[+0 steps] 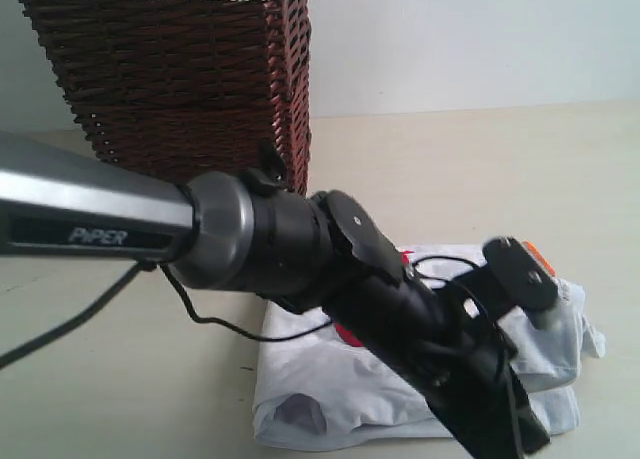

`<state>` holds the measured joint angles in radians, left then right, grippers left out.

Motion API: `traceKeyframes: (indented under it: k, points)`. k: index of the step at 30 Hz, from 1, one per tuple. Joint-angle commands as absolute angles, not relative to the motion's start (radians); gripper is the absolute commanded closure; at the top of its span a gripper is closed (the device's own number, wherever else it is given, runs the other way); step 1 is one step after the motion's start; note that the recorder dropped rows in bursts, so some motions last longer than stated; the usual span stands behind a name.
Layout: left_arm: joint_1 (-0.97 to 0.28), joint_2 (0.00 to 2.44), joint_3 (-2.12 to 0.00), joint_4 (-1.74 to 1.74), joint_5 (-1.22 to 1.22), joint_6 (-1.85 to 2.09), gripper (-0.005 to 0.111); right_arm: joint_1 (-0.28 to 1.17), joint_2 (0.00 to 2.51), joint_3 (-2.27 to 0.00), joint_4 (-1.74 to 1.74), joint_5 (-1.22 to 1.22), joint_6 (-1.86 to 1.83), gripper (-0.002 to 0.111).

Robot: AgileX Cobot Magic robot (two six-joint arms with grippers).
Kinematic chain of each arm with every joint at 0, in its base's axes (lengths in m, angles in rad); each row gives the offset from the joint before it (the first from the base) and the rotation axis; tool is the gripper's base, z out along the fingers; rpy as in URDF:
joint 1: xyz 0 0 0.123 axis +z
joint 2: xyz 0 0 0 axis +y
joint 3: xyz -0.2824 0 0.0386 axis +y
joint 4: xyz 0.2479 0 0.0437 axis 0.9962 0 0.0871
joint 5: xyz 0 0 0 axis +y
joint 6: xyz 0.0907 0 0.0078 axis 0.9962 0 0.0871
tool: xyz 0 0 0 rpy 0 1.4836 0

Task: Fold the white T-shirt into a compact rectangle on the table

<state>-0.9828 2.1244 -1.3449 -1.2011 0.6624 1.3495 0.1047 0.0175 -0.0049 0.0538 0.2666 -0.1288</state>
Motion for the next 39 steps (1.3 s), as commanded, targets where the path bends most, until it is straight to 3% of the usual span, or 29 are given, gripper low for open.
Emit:
traceKeyframes:
  k: [1,8,17,28,34,39]
  points:
    - [-1.022,2.121,-1.353,-1.220,0.654,1.350,0.107,0.104,0.014,0.000,0.052,0.261,-0.128,0.108]
    - [-0.942,2.034,-1.430,-1.215,0.352,1.306,0.107,0.104,0.014,0.000,0.052,0.261,-0.128,0.108]
    - [-0.948,2.157,-1.433,-1.114,0.422,1.302,0.107,0.104,0.014,0.000,0.052,0.261,-0.128,0.108]
    - [-1.010,2.173,-1.433,-1.109,0.678,1.301,0.107,0.104,0.014,0.000,0.052,0.261,-0.128,0.108]
    - [-0.991,2.112,-1.433,-1.134,0.509,1.219,0.107,0.104,0.014,0.000,0.052,0.261,-0.128,0.108]
    - [-0.898,1.961,-1.430,-1.044,0.401,1.050,0.107,0.104,0.014,0.000,0.052,0.261,-0.128,0.108]
